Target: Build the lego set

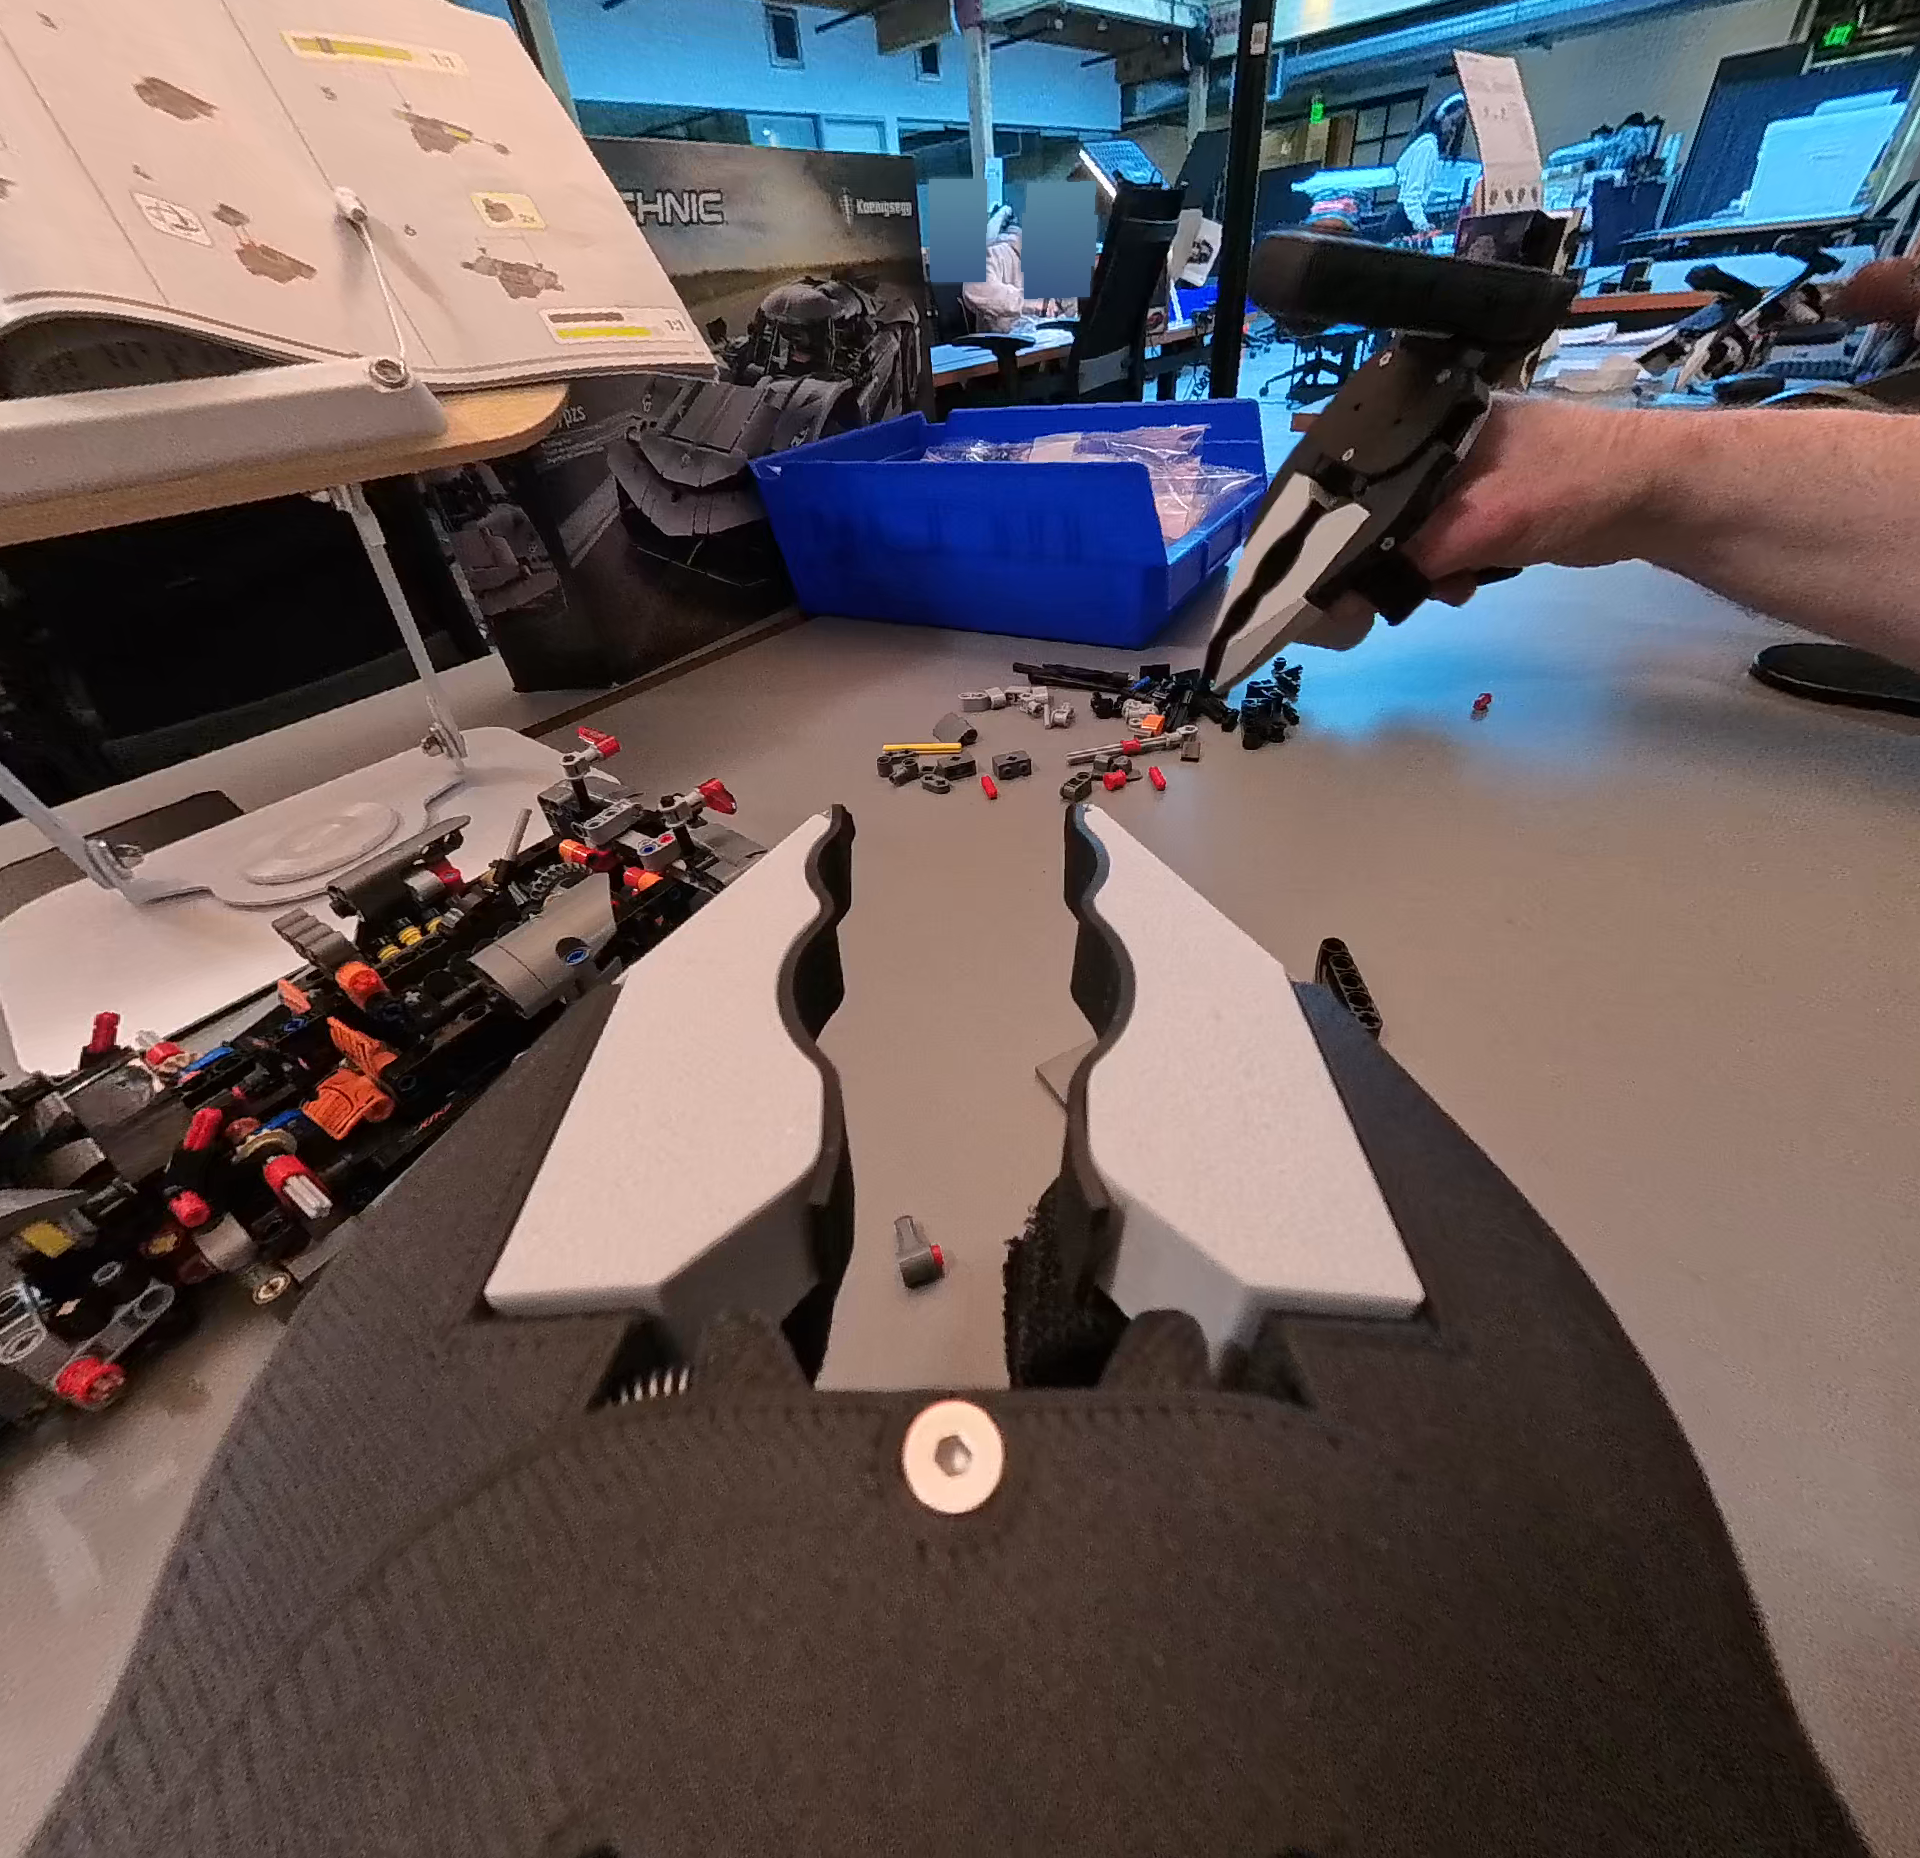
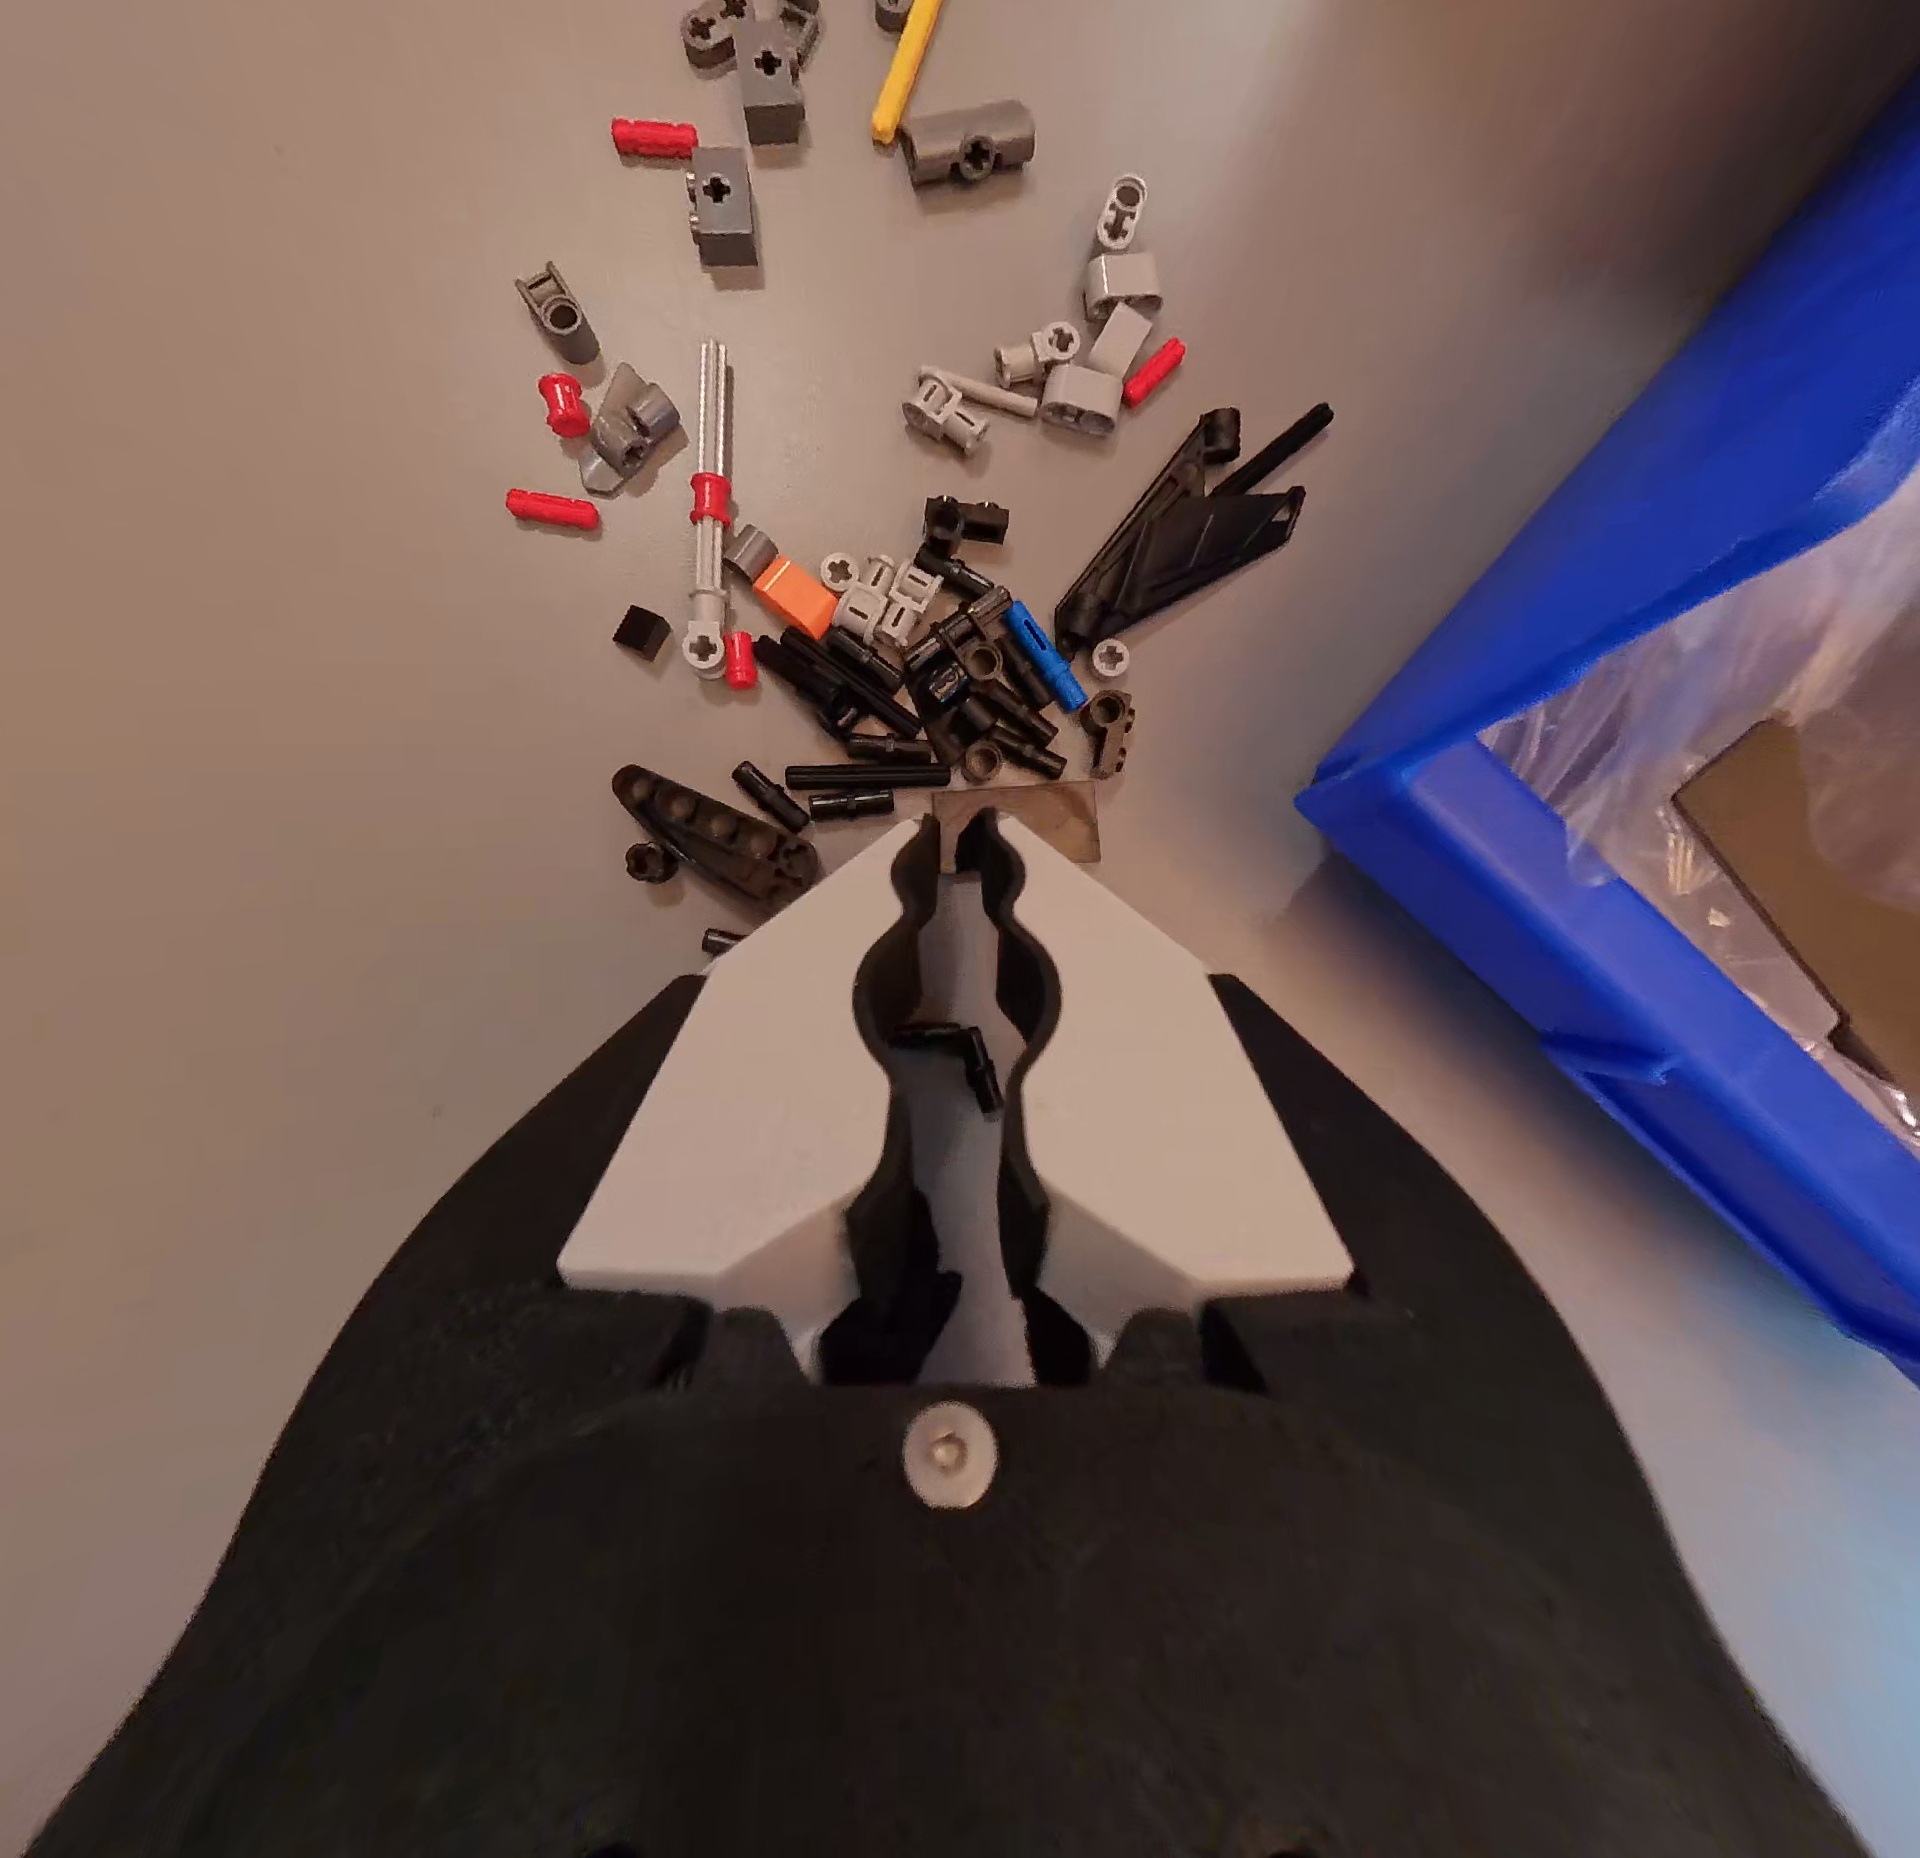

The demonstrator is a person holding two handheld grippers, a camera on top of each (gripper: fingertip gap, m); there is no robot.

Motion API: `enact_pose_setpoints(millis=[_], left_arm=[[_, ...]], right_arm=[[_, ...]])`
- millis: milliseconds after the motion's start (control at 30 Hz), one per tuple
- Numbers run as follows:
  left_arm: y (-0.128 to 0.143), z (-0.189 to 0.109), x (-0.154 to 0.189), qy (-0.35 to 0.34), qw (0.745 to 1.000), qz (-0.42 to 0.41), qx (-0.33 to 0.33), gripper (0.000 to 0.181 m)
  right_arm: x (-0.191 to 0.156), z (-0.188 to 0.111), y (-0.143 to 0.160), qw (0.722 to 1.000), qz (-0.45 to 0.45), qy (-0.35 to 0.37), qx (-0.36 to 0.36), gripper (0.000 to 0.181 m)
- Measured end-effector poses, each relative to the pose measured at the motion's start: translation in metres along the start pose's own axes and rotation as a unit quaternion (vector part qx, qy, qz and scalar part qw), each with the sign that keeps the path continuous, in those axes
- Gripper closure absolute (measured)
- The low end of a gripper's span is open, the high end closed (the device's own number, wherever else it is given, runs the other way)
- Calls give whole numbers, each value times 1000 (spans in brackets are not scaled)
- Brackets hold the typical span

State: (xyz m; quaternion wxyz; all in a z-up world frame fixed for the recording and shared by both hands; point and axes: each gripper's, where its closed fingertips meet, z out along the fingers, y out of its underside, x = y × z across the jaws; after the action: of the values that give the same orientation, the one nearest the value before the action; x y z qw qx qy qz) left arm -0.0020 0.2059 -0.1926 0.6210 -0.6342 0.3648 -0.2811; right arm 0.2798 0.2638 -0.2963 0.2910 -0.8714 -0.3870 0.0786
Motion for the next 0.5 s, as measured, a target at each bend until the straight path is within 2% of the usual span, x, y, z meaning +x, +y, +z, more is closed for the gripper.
enact_pose_setpoints(millis=[100,233,333,500], left_arm=[[0,0,0,1,1000,-2,1,142],[0,0,0,3,1000,-3,1,142],[-1,0,0,3,1000,-3,2,142],[0,0,1,5,1000,-3,0,142]], right_arm=[[0,-4,-3,1000,1,3,9,169],[4,-5,-7,1000,9,13,13,148],[11,0,1,999,3,30,-12,147],[7,4,-2,1000,9,-6,-1,151]])
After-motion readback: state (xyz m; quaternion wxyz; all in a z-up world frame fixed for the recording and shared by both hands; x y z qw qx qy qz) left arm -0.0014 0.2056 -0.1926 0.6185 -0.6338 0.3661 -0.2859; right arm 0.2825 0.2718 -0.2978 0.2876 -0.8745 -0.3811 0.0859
